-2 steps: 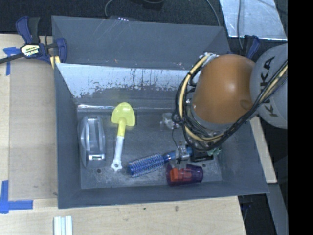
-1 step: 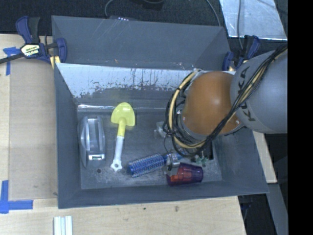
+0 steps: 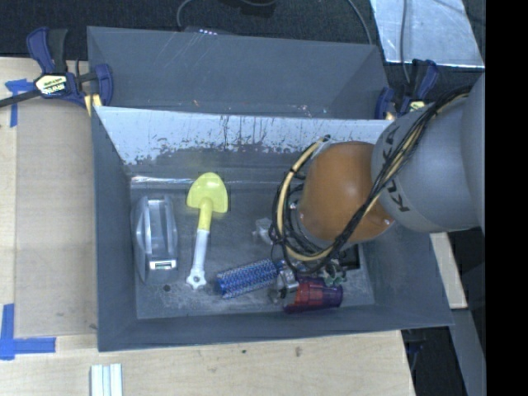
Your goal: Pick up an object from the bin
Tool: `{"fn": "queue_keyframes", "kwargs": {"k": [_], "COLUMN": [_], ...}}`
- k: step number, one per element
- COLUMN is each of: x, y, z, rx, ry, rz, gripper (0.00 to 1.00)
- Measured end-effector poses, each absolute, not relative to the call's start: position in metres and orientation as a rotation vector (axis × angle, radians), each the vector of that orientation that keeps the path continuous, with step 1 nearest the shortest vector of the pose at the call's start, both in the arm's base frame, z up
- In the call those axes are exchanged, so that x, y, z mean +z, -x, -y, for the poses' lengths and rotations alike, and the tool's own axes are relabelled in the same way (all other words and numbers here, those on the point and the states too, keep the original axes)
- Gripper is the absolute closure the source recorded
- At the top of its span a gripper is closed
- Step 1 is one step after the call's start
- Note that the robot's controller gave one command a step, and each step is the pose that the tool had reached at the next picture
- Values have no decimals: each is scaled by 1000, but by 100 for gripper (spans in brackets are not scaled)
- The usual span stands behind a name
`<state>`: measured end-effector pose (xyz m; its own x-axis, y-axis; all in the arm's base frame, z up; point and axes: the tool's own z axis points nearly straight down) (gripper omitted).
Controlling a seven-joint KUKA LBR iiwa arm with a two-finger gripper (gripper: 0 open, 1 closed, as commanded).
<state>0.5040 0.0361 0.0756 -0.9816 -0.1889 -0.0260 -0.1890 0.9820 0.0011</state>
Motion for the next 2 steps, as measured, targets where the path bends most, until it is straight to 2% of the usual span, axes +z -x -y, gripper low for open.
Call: {"fn": "queue_keyframes", "kwargs": {"k": [1,2], "x": [69,69], "y": [-491,-491], "z": [-24,-24], "rx": [7,7], "ry": [235,234], "rz": [-3110,-3111], "gripper": [100,100]}}
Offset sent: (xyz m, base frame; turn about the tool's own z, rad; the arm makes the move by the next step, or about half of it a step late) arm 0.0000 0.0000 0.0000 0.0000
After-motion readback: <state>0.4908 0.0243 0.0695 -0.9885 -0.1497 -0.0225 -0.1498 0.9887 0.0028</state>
